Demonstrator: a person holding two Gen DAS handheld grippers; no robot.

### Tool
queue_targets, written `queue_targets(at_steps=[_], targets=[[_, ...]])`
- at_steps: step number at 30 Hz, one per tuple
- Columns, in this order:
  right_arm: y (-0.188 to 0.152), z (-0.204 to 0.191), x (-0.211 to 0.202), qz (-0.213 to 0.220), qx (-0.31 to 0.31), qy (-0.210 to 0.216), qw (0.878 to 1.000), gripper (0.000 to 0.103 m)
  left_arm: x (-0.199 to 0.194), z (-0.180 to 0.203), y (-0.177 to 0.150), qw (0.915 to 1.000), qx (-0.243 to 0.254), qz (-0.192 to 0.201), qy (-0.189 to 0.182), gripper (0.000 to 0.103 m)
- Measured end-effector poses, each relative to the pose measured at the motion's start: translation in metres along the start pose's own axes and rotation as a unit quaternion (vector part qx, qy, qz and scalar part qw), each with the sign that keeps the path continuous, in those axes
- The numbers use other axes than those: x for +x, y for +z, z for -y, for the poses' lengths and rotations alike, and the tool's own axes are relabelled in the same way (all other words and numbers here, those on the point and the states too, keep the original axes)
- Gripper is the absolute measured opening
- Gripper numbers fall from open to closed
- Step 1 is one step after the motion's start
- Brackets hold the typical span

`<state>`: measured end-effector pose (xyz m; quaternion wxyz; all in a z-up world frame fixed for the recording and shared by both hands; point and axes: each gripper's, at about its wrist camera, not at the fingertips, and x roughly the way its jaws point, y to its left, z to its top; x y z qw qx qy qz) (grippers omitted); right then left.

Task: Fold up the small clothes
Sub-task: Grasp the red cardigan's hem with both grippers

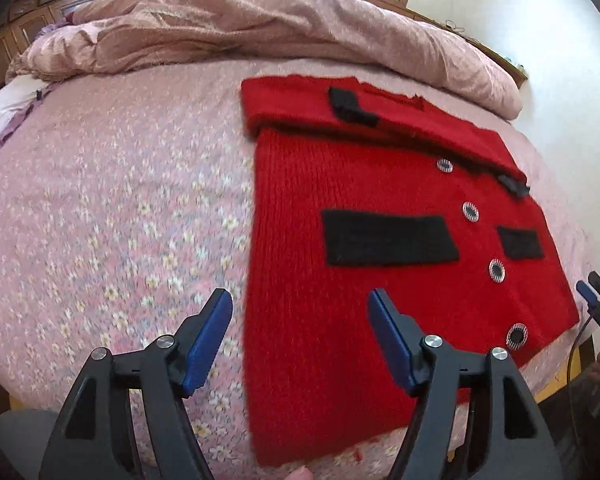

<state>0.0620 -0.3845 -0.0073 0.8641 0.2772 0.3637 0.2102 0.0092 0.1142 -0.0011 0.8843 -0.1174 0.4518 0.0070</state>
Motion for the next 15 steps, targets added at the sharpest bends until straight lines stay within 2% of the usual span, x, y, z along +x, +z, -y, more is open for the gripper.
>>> queue_targets(at_steps=[3,5,7,8,12,15], targets=[[-0.006,0.004,0.001,-0.011,0.017,0.018,1.000,0.053,0.009,-0.014,-0.021,0.9994,-0.014,-0.010,-0.030,0.065],[-0.009,0.006,0.009,-0.021,0.026,0.033,0.999,0.054,0.001,-0.022,-0.036,0.9978,-0.008,0.031,-0.058,0.065],[-0.012,0.007,0.019,-0.037,0.039,0.036,0.998,0.054,-0.004,-0.025,-0.036,0.9968,-0.018,0.022,-0.075,0.065],[-0.014,0.008,0.027,-0.051,0.049,0.037,0.997,0.054,-0.005,-0.030,-0.037,0.9933,-0.034,0.016,-0.109,0.065],[-0.024,-0.005,0.040,-0.068,0.038,0.045,0.996,0.054,-0.007,-0.045,-0.044,0.9792,-0.093,0.005,-0.180,0.065],[-0.032,-0.013,0.046,-0.082,0.037,0.054,0.994,0.053,-0.004,-0.051,-0.045,0.9692,-0.125,-0.002,-0.212,0.066]])
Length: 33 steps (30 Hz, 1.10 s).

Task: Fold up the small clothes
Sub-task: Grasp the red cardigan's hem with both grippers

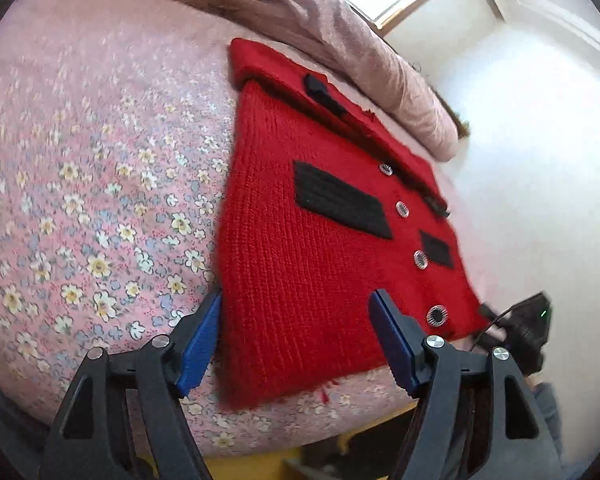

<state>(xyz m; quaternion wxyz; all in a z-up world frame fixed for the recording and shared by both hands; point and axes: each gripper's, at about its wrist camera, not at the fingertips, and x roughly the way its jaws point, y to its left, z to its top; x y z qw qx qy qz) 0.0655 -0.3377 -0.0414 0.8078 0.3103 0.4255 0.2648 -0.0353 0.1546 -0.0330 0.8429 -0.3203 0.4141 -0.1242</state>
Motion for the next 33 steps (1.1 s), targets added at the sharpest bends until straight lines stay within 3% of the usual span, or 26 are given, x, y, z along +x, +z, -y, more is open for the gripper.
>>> queue_targets(at_steps=[7,10,12,15,17,21,24,26,27,29,30,32,33], targets=[[-0.005,0.005,-0.002,0.004,0.019,0.006,1.000,0.047,-0.001,-0.002,0.002,0.9995,-0.032,0.005,-0.006,0.067],[-0.004,0.007,-0.004,0.007,0.022,0.000,1.000,0.047,0.002,0.008,0.007,0.9977,-0.053,-0.006,0.043,0.067],[-0.003,0.005,-0.002,0.008,0.022,-0.004,1.000,0.047,0.010,0.022,0.012,0.9918,-0.072,-0.023,0.103,0.067],[0.001,0.004,0.001,0.009,0.027,-0.003,1.000,0.047,0.022,0.041,0.013,0.9855,-0.037,-0.040,0.161,0.069],[0.002,0.006,-0.001,0.008,0.029,0.002,1.000,0.046,0.025,0.045,0.008,0.9867,-0.009,-0.034,0.159,0.076],[0.001,0.010,-0.004,0.007,0.032,0.006,0.999,0.043,0.017,0.046,-0.013,0.9905,0.049,0.004,0.128,0.076],[-0.001,0.010,-0.004,0.011,0.036,0.003,0.999,0.042,0.010,0.040,-0.019,0.9926,0.061,0.017,0.104,0.076],[-0.001,0.009,-0.004,0.013,0.036,-0.005,0.999,0.033,0.004,0.032,-0.019,0.9950,0.050,0.027,0.081,0.076],[-0.001,0.010,-0.003,0.013,0.038,-0.012,0.999,0.029,0.000,0.028,-0.021,0.9956,0.044,0.033,0.076,0.073],[-0.001,0.013,-0.002,0.014,0.049,-0.016,0.999,0.016,-0.006,0.023,-0.017,0.9958,0.021,0.037,0.082,0.048],[-0.003,0.017,-0.004,0.015,0.058,-0.015,0.998,0.012,-0.010,0.017,-0.015,0.9958,0.003,0.036,0.084,0.042],[-0.003,0.022,-0.005,0.016,0.069,-0.015,0.997,0.009,-0.013,0.007,-0.016,0.9957,-0.022,0.038,0.082,0.012],[-0.004,0.022,-0.006,0.018,0.068,-0.016,0.997,0.008,-0.015,-0.002,-0.015,0.9958,-0.049,0.033,0.070,0.006]])
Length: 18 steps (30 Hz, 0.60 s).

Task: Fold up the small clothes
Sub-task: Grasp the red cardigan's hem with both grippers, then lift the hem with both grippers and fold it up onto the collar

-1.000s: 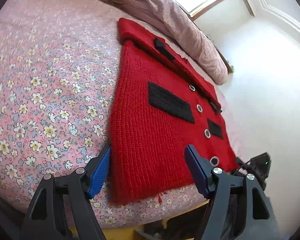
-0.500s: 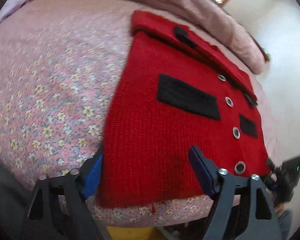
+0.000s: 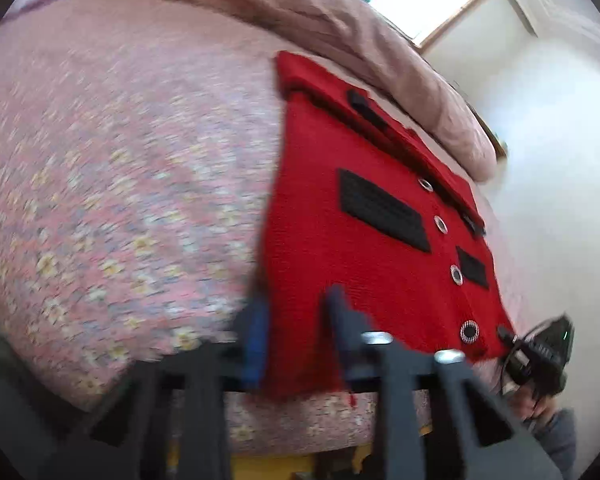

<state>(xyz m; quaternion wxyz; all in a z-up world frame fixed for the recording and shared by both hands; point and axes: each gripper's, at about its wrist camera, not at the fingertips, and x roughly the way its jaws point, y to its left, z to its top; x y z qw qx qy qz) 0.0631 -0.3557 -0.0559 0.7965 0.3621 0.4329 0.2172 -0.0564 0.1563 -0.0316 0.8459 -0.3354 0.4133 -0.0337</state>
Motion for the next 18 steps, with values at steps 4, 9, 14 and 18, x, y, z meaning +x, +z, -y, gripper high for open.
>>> queue_targets(at_steps=[4,9,14,18], targets=[[-0.004,-0.014,-0.005,0.012,-0.032,-0.016,0.999,0.007,0.004,-0.003,0.002,0.9992,-0.029,-0.016,-0.022,0.002],[-0.004,-0.022,-0.022,0.036,-0.032,0.011,0.999,0.006,-0.003,0.011,-0.004,0.9988,-0.027,-0.019,-0.035,0.001],[-0.014,-0.051,-0.047,0.046,-0.078,0.018,0.996,0.005,-0.028,0.020,-0.003,0.9991,-0.017,-0.007,-0.039,0.001],[-0.023,-0.055,-0.055,0.038,-0.085,0.011,0.996,0.005,-0.040,0.018,-0.006,0.9993,-0.012,-0.009,-0.035,0.001]])
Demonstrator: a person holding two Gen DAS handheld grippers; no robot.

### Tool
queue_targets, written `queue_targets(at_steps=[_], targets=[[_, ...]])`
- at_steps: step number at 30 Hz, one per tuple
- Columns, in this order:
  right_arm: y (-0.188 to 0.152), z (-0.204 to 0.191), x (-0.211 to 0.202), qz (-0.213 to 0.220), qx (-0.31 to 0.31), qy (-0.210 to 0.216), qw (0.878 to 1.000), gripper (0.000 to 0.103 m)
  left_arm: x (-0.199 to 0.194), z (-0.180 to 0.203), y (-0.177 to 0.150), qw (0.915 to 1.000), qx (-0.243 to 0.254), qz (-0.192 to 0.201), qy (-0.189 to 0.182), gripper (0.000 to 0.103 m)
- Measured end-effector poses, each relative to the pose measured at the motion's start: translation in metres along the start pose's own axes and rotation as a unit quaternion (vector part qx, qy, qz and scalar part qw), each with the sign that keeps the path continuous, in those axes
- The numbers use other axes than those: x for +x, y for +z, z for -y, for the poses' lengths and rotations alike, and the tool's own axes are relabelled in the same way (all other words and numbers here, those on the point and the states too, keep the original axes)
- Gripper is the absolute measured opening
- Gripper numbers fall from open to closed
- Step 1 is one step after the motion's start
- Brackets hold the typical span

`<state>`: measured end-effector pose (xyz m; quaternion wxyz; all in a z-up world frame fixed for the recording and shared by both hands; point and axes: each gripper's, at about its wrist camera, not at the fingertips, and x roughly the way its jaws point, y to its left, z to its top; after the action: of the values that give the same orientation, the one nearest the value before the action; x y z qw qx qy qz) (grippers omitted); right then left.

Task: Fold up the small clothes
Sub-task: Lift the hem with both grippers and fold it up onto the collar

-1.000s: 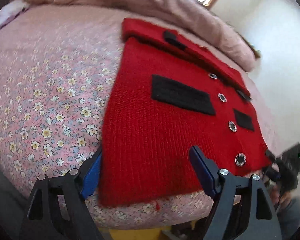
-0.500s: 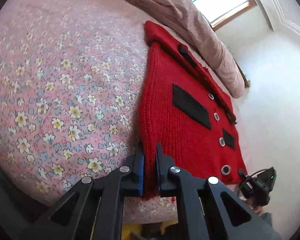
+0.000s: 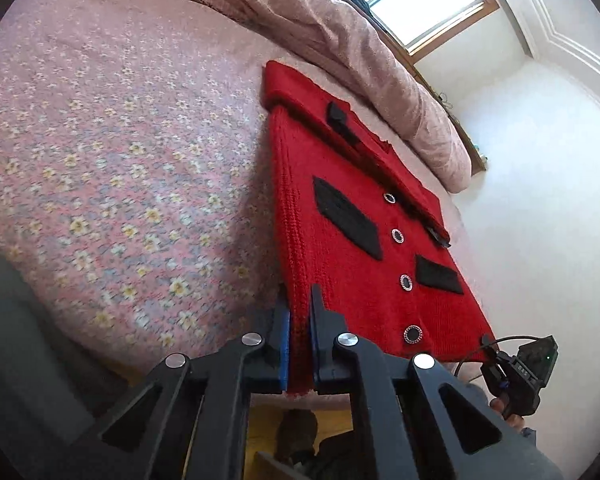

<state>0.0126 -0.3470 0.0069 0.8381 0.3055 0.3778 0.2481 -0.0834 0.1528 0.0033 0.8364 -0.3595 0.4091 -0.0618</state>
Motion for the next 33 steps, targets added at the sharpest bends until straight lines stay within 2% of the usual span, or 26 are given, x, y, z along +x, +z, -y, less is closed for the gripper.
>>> queue_targets(at_steps=[7,11,16,20,24,27,33], targets=[[-0.013,0.003,-0.019,-0.008,0.007,-0.006,1.000,0.006,-0.011,-0.012,-0.011,0.9999,-0.002,-0.013,-0.002,0.001],[-0.012,-0.004,-0.019,-0.014,-0.015,-0.023,1.000,0.006,-0.009,-0.015,-0.005,0.9999,-0.002,-0.012,-0.003,0.001],[0.007,-0.023,-0.009,0.000,-0.067,-0.052,0.996,0.006,-0.002,-0.004,0.015,0.9999,0.012,-0.003,0.000,0.001],[0.033,-0.034,0.000,0.021,-0.095,-0.067,0.993,0.006,0.008,0.017,0.051,0.9995,0.030,0.012,0.004,0.001],[0.072,-0.044,0.025,0.030,-0.101,-0.069,0.992,0.006,0.022,0.045,0.088,0.9996,0.026,0.006,0.013,0.001],[0.094,-0.057,0.042,0.052,-0.119,-0.068,0.989,0.007,0.033,0.080,0.111,0.9981,0.055,0.001,0.027,0.001],[0.115,-0.067,0.069,0.080,-0.131,-0.064,0.986,0.007,0.051,0.134,0.137,0.9915,0.127,0.018,0.018,0.001]])
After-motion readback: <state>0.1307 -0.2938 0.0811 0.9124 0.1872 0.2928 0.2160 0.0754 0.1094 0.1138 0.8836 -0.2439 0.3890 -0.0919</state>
